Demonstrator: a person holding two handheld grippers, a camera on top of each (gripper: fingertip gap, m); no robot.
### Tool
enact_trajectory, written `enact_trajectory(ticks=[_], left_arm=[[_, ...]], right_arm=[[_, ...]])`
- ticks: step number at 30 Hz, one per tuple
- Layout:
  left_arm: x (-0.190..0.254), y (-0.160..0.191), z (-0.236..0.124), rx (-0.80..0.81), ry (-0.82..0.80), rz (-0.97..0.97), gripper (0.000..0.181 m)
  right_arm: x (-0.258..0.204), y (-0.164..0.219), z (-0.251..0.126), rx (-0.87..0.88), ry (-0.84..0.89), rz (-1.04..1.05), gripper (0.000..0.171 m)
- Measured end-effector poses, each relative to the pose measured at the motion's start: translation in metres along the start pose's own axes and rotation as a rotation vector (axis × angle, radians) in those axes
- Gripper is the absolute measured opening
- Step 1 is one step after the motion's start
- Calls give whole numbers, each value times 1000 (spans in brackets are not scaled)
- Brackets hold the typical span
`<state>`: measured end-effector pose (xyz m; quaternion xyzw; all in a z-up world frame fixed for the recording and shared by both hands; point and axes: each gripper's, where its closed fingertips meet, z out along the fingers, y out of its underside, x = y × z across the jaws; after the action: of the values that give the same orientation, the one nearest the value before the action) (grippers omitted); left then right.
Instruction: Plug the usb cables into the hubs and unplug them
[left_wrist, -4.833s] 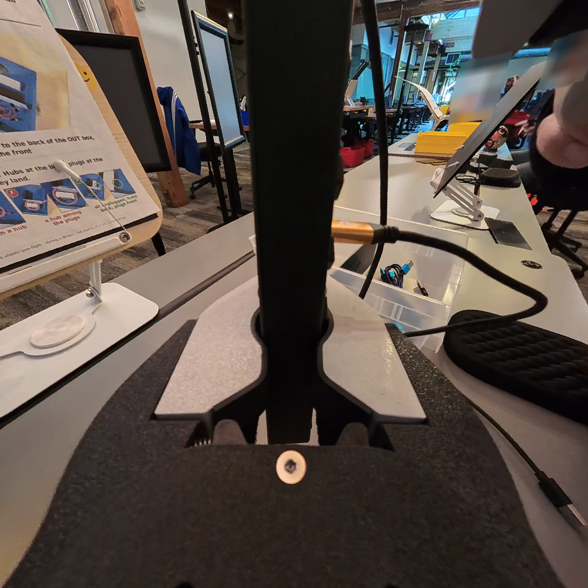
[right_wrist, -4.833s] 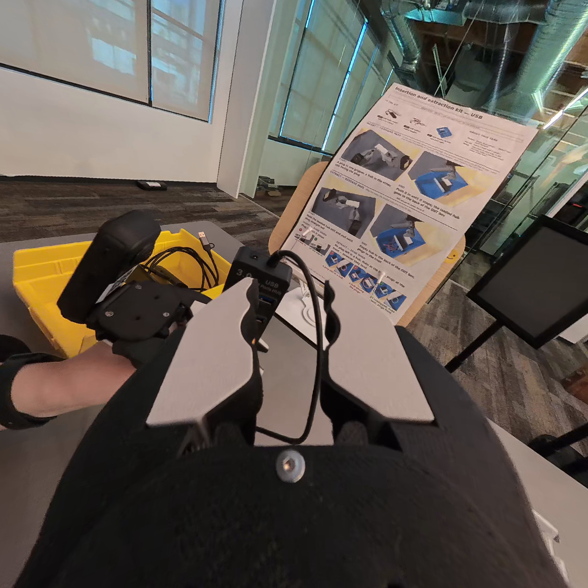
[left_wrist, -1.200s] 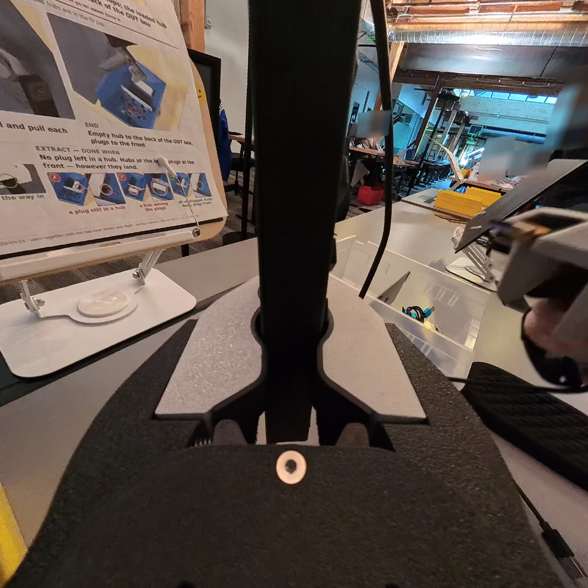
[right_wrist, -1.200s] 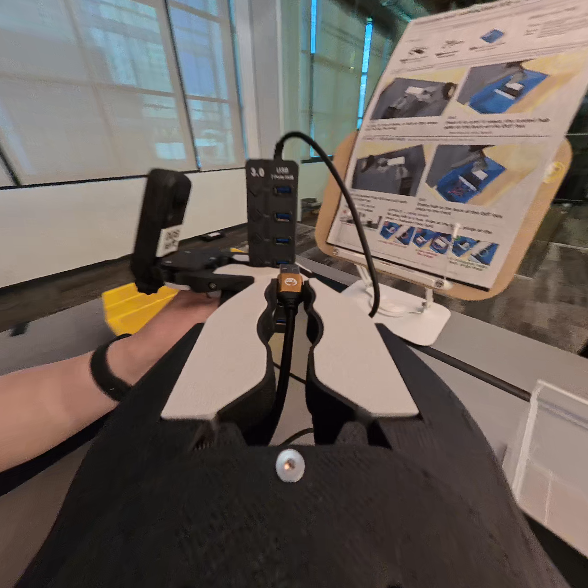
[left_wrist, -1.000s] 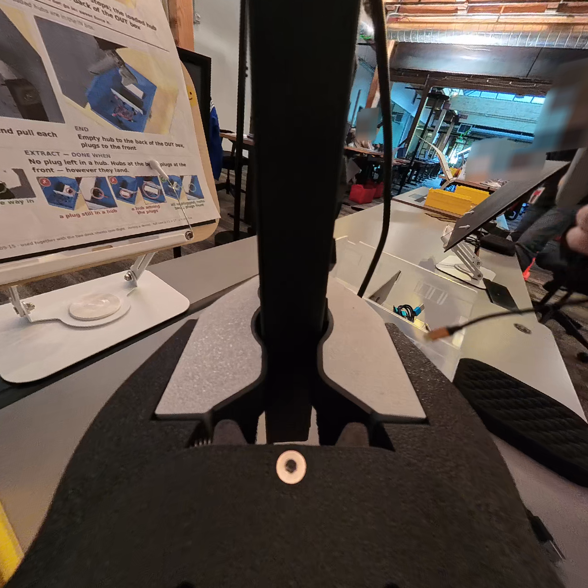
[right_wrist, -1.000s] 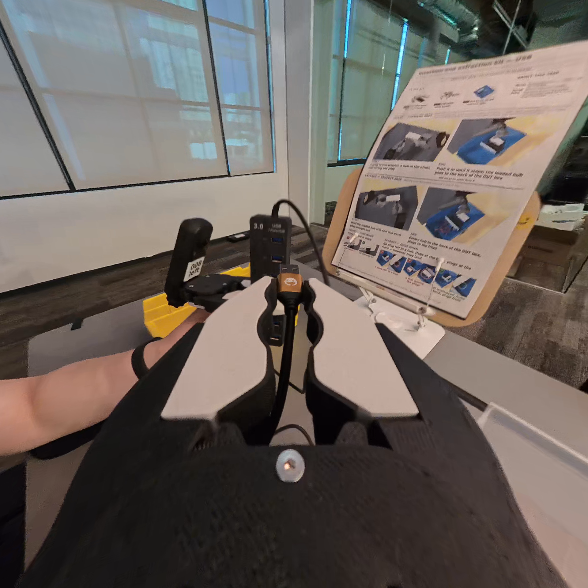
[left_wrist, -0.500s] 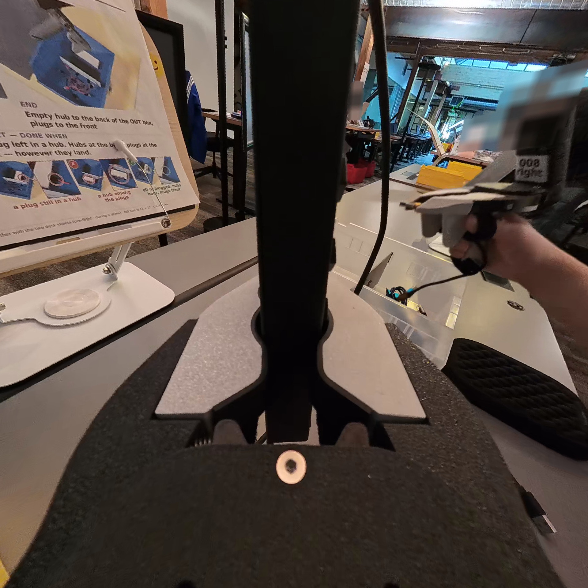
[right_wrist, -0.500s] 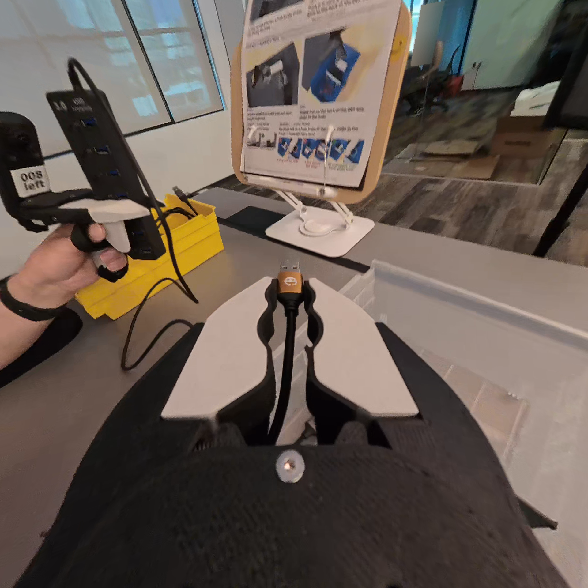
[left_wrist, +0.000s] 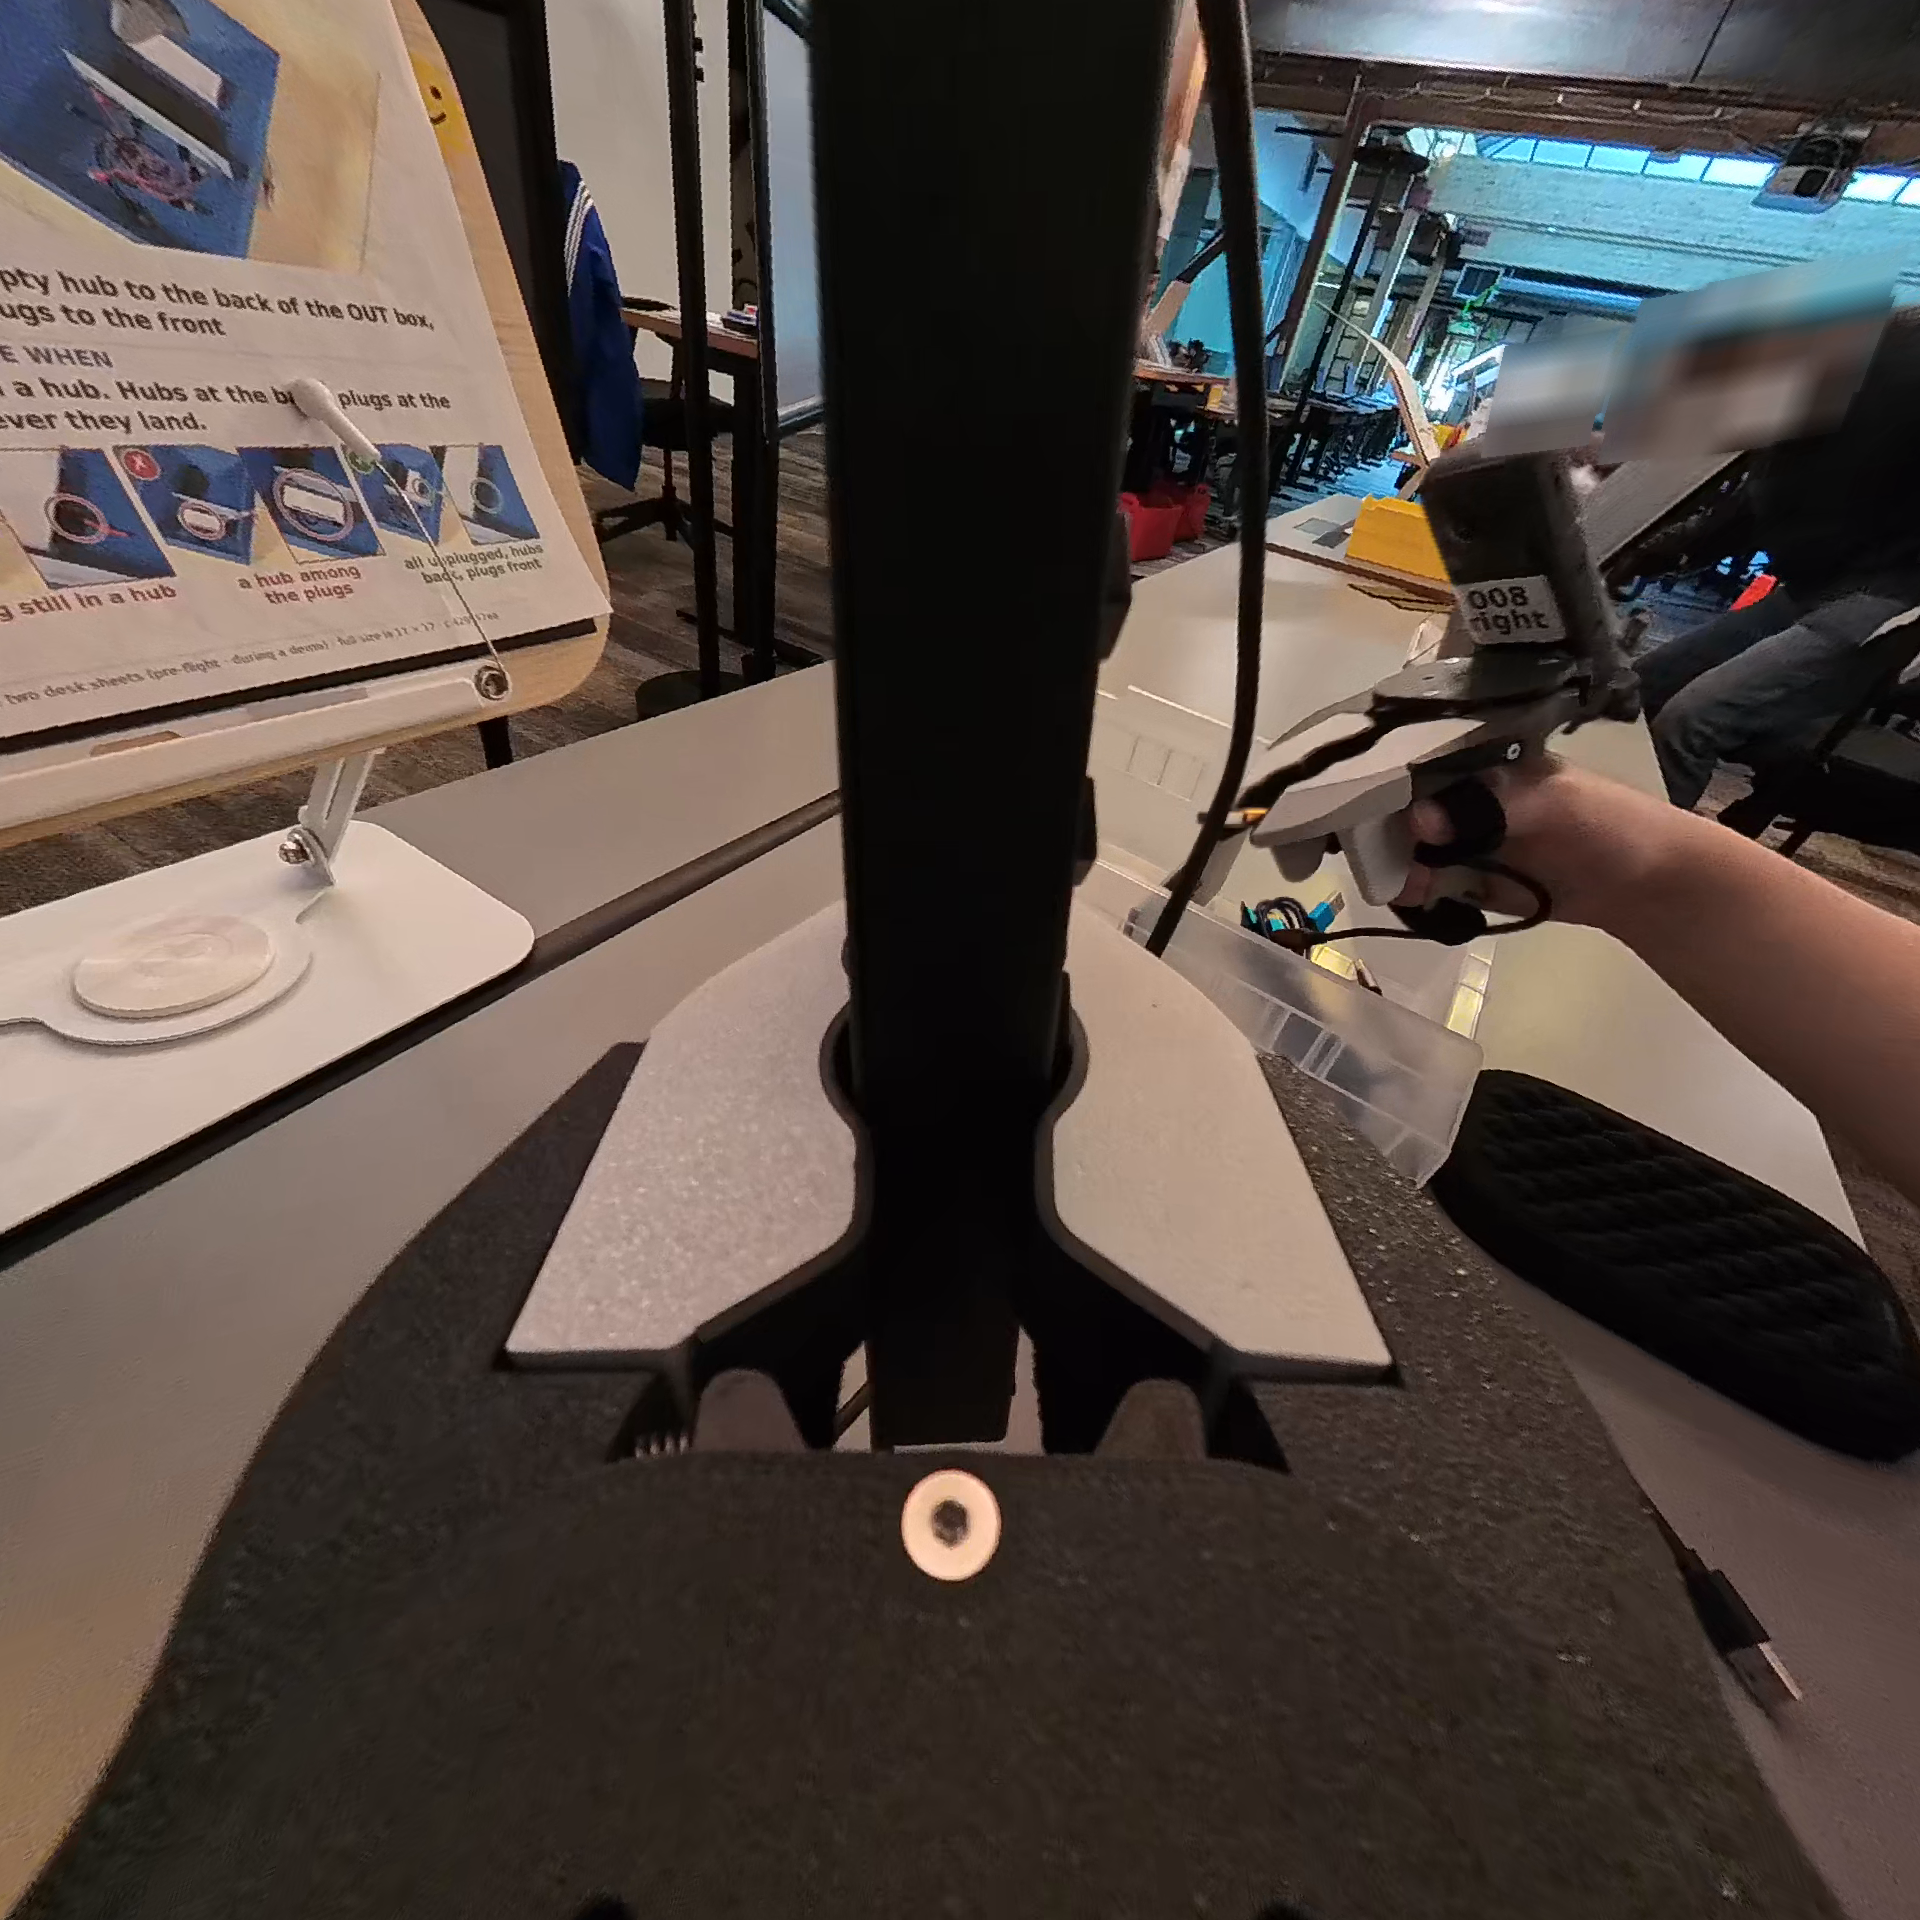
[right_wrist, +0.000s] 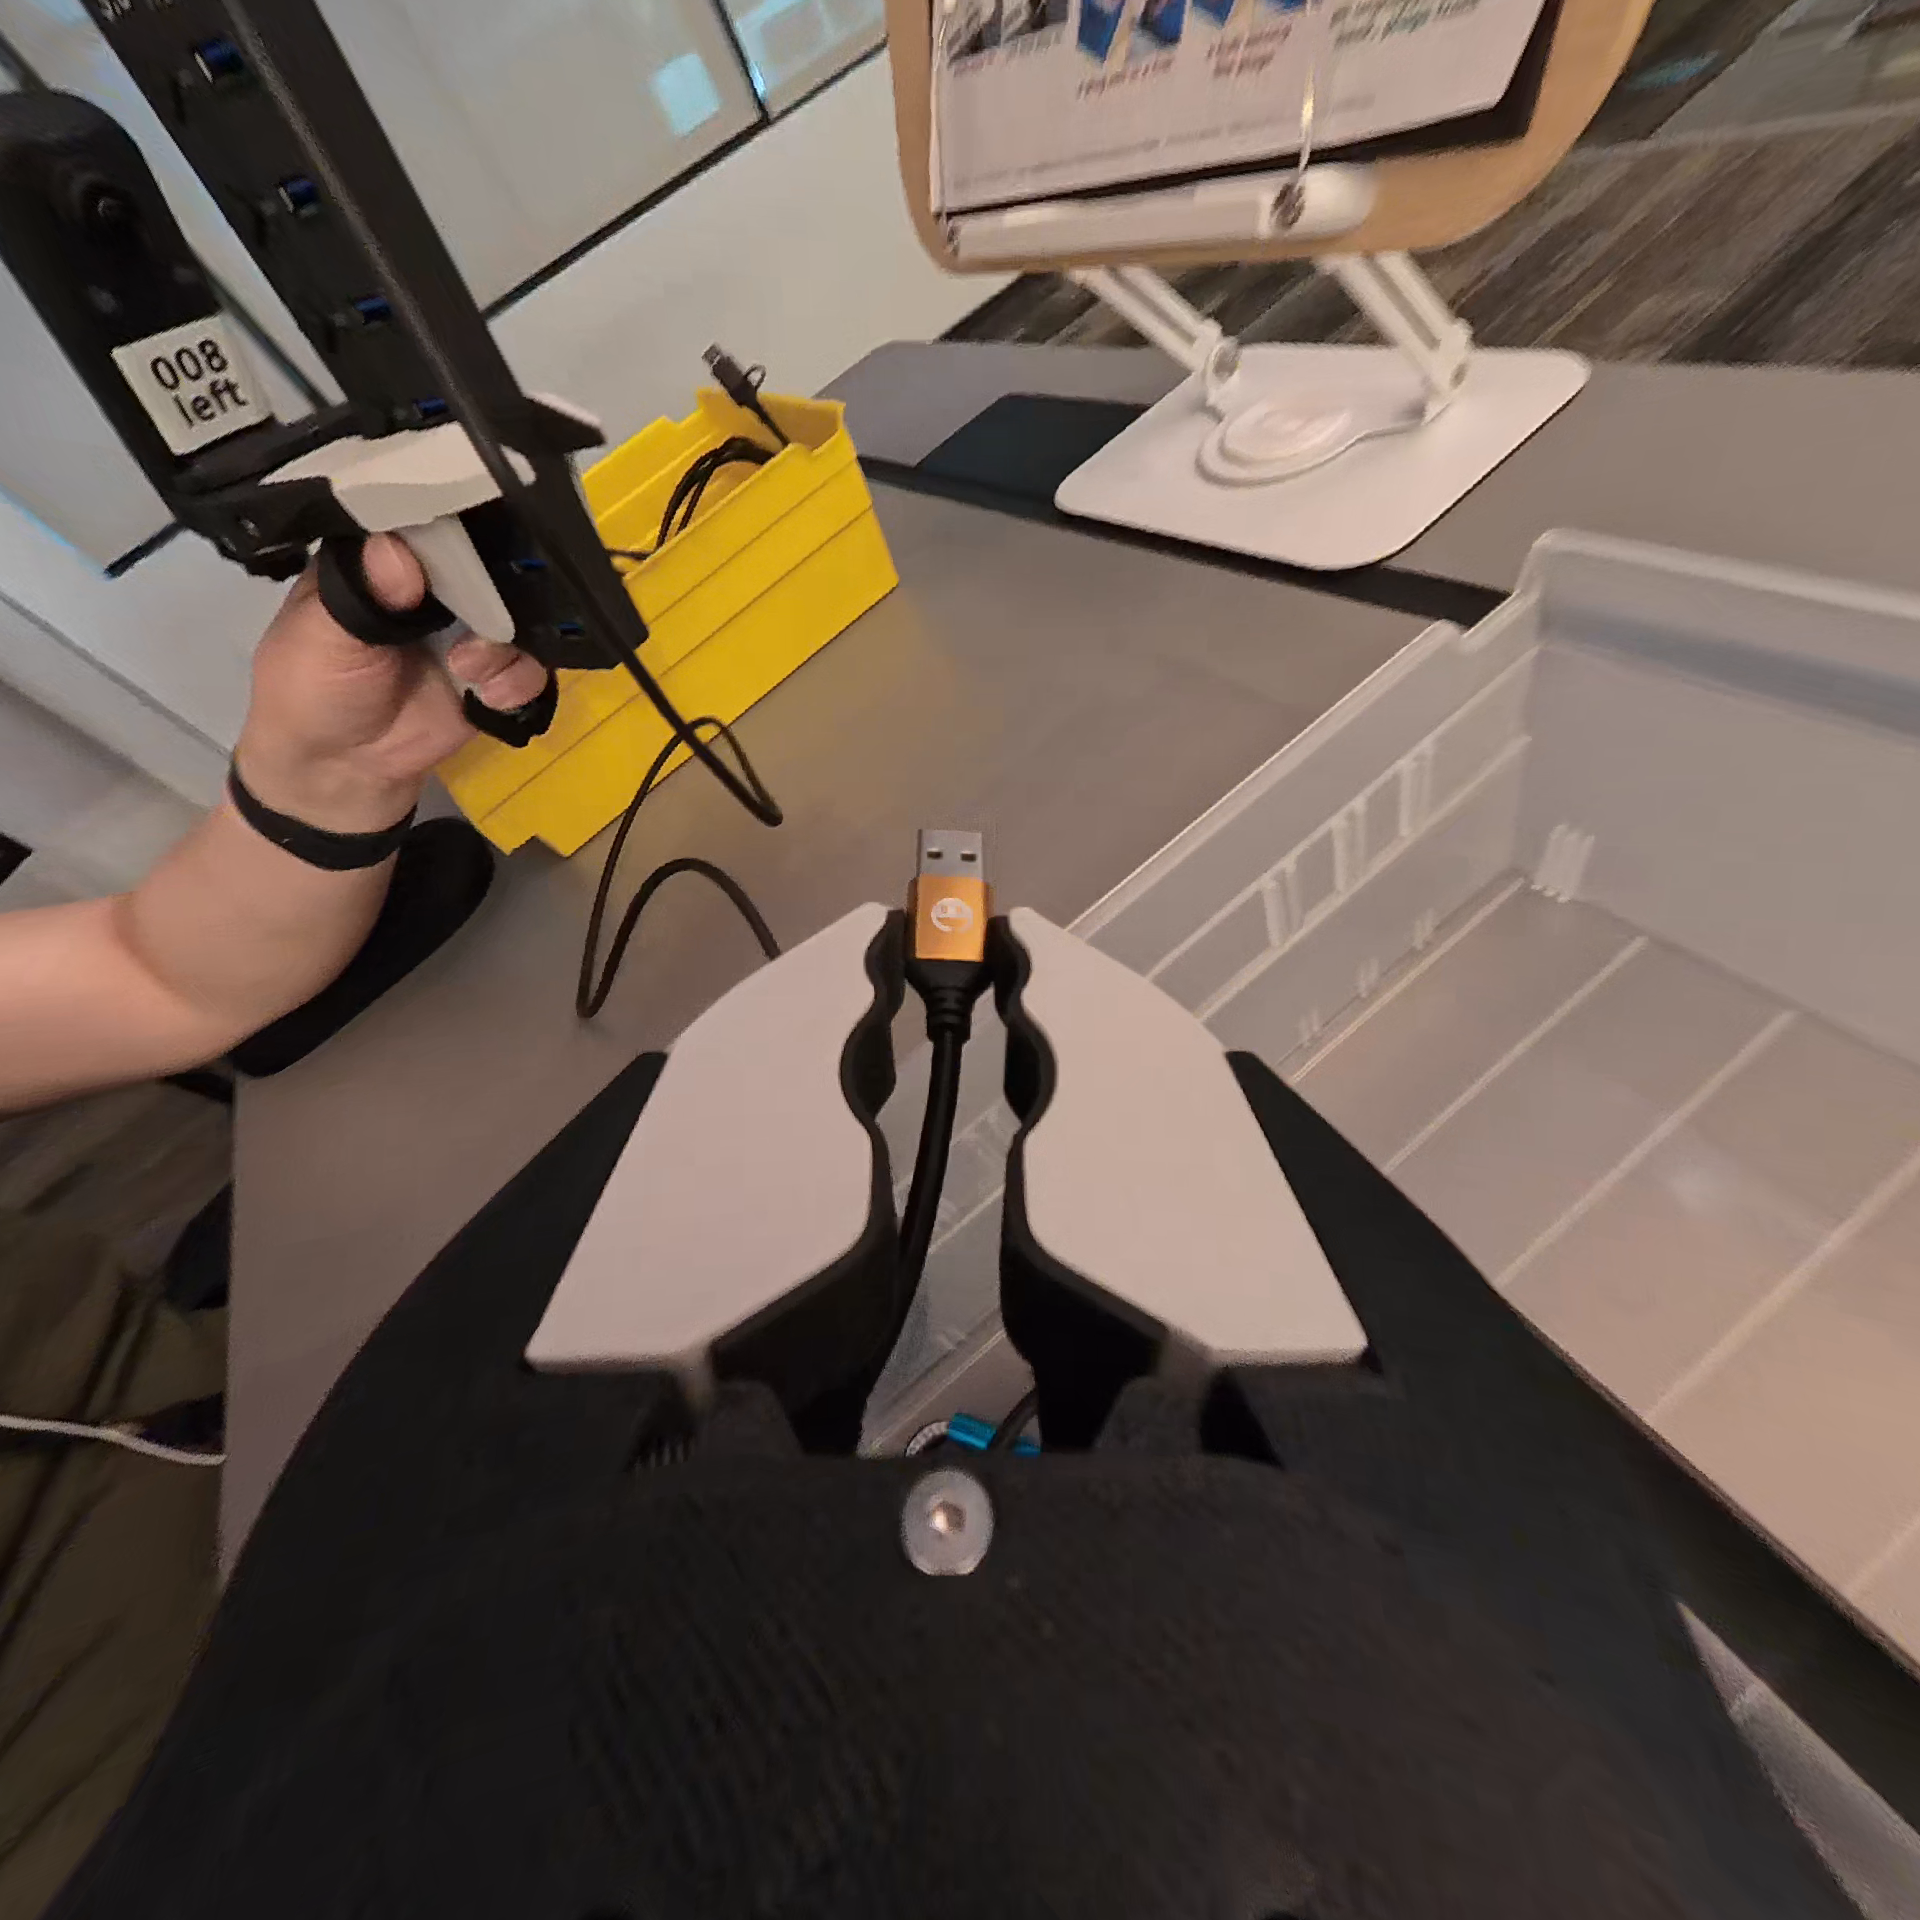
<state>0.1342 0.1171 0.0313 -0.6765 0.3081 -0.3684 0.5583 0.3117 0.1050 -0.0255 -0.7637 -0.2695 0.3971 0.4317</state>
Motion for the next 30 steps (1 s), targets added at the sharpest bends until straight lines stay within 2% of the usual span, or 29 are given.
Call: enact_trajectory(ticks=[6,10,21,23,27,30], left_arm=[[4,2,2,-7,8,10,27],[5,3,3,-12,12,14,27],[7,8,6,-29,19,19,27],[8,9,7,-32,19,22,26],[9,9,7,-34,20,25,26],[9,10,7,-35,20,24,26]], right_arm=[[-9,4,5,-14,-157,90,17],[-5,4,4,-6,-184,100,18],[23,3,-27,-84,19,-47,18],[40,11,-37,-173,138,-53,18],[48,29,-53,-313,234,-98,18],[63,52,-71,-453,384,-93,18]])
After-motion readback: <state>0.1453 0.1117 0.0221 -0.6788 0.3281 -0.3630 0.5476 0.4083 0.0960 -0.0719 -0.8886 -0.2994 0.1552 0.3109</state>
